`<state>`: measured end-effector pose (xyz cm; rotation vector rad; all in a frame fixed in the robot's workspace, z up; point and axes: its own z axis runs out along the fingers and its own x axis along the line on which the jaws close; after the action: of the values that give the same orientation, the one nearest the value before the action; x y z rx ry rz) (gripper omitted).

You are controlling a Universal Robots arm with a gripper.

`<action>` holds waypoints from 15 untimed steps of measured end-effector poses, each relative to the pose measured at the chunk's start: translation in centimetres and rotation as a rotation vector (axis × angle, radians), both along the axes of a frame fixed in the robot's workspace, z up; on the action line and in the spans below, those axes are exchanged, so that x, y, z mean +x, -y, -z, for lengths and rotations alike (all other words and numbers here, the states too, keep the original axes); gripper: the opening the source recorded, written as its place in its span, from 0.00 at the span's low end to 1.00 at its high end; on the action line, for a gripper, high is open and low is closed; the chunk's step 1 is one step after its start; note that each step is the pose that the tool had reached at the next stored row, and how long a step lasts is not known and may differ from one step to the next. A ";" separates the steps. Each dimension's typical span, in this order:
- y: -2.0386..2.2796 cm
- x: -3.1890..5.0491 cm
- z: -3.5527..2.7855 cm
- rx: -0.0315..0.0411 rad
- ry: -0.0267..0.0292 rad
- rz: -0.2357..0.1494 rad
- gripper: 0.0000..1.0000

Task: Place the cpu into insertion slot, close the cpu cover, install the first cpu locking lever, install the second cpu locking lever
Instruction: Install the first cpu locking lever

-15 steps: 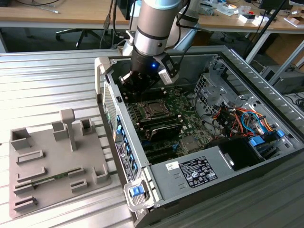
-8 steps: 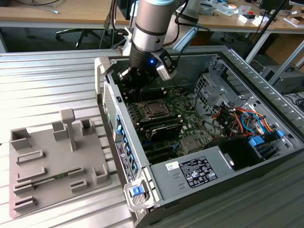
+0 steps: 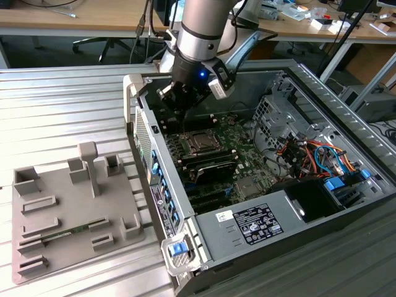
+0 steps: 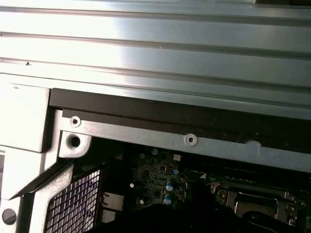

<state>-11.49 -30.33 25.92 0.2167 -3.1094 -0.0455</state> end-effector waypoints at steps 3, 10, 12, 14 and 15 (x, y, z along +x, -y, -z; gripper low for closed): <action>0.00 0.71 0.01 0.0042 -0.0032 -0.001 0.11; 0.00 1.53 0.12 0.0054 -0.0076 -0.002 0.11; 0.00 1.68 0.18 0.0052 -0.0087 -0.002 0.11; 0.00 1.91 0.26 0.0053 -0.0102 -0.002 0.11; 0.00 1.97 0.29 0.0053 -0.0106 -0.002 0.11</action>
<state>-9.53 -30.33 25.63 0.2197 -3.0988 -0.0546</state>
